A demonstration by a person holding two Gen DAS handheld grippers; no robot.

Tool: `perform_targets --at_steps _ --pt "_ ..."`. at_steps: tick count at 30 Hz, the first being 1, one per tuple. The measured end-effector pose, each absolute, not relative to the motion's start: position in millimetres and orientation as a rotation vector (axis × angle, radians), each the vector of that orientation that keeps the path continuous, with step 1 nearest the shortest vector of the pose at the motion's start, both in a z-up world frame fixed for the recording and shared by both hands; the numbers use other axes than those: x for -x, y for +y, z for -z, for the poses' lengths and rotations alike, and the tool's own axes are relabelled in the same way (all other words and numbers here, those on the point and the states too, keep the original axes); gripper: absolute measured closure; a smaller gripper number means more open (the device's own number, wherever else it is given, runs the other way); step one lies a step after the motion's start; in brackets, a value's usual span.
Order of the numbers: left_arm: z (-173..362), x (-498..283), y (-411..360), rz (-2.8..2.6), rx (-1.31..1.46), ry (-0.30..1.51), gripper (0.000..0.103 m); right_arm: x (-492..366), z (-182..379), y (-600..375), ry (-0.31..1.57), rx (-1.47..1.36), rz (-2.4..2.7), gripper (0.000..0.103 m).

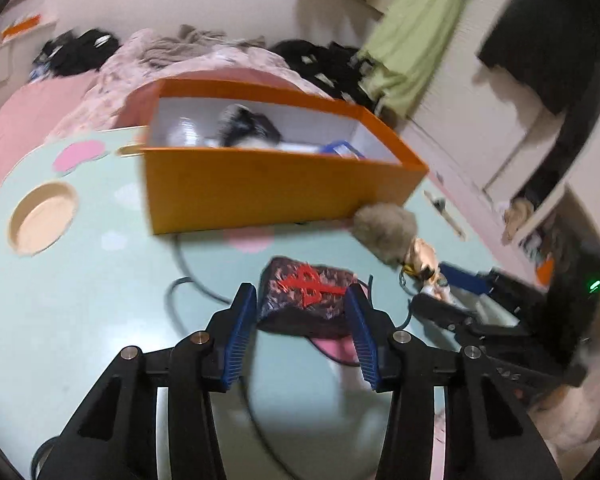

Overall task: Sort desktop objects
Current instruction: 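Grasp the black red-printed box with the left gripper while the right gripper holds the figurine, then drop black box into orange box with left gripper while right gripper drops figurine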

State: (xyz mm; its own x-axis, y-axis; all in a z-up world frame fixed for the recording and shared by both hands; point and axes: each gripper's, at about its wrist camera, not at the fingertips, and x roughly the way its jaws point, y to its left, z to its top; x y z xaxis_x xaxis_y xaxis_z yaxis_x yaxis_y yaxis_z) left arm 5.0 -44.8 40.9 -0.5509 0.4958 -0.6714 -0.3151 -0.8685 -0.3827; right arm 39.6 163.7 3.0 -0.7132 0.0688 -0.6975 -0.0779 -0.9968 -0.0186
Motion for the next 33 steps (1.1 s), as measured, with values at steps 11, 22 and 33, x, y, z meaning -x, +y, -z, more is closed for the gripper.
perform_targets --at_steps 11,22,33 --pt "-63 -13 -41 -2.570 1.080 -0.134 0.021 -40 -2 161 0.025 1.153 -2.839 0.046" --pt "-26 -13 8 -2.538 1.222 0.103 0.042 -45 -3 166 0.066 1.122 -2.808 0.034" --pt "-43 -29 -15 -2.643 1.154 -0.027 0.042 -62 -24 170 0.106 1.003 -2.829 0.068"
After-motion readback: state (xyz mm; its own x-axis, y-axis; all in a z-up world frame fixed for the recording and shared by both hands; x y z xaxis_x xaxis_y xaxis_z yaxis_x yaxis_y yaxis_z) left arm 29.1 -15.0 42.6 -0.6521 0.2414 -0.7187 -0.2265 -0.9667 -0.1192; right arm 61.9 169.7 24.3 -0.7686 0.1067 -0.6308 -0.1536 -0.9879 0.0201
